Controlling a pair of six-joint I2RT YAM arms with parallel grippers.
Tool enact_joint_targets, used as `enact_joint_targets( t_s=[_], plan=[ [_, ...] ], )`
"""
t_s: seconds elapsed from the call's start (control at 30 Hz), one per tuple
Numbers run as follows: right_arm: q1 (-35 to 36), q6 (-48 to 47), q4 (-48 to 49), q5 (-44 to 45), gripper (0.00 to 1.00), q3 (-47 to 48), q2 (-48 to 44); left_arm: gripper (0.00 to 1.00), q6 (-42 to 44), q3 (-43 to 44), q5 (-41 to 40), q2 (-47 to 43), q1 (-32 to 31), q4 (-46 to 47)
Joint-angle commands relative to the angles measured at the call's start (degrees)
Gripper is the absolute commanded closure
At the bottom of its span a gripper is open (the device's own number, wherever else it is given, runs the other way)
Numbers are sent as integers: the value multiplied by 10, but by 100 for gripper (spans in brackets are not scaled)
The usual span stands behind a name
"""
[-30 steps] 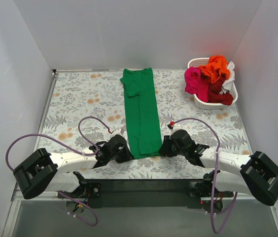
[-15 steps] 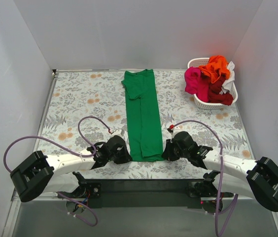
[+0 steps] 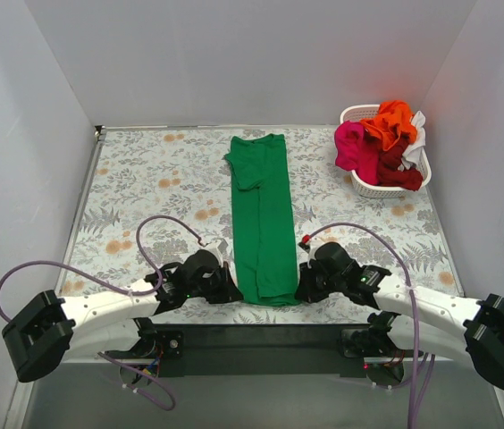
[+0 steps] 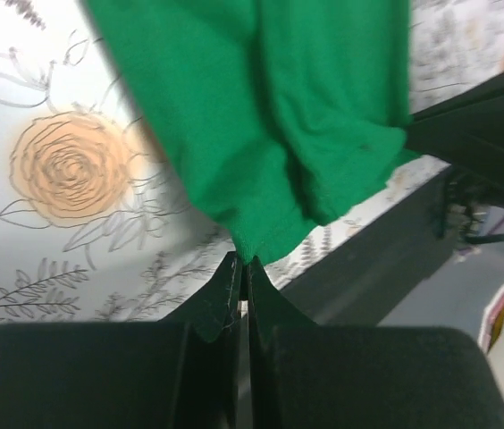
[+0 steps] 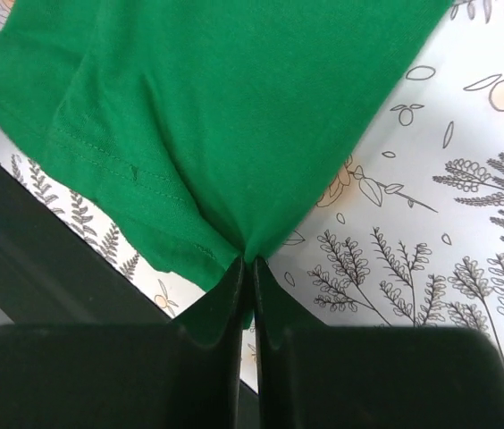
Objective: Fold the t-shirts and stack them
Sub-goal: Fold the tshirt
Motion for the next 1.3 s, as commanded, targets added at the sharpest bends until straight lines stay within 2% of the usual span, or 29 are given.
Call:
enact_joint_targets(
  t_s=[0.0, 0.13, 0.23, 0.4, 0.63, 0.77, 1.07, 1.27],
  plan=[
    [4, -5, -42, 4, 99, 39, -26, 100, -20, 16, -10, -59, -3, -3],
    [3, -19, -44, 61, 99, 85, -15, 100, -23, 31, -59, -86, -2, -4],
    [-6, -32, -43, 96, 99, 115, 8, 100, -1, 35, -88, -49, 3, 41],
    [-44, -73, -22, 114, 99, 175, 73, 100, 51, 67, -76, 25, 54, 114],
    [-88, -111, 12, 104, 99, 245, 180, 100, 106, 113, -67, 91, 131, 167],
    [-113, -134, 20, 90, 99, 294, 235, 100, 132, 144, -32, 170, 180, 195],
    [-163, -164, 21, 51, 99, 427, 369, 100, 156, 241, -6, 307, 233, 215],
    [-191, -175, 17, 31, 99, 475, 419, 100, 166, 296, 4, 352, 266, 219]
  ],
)
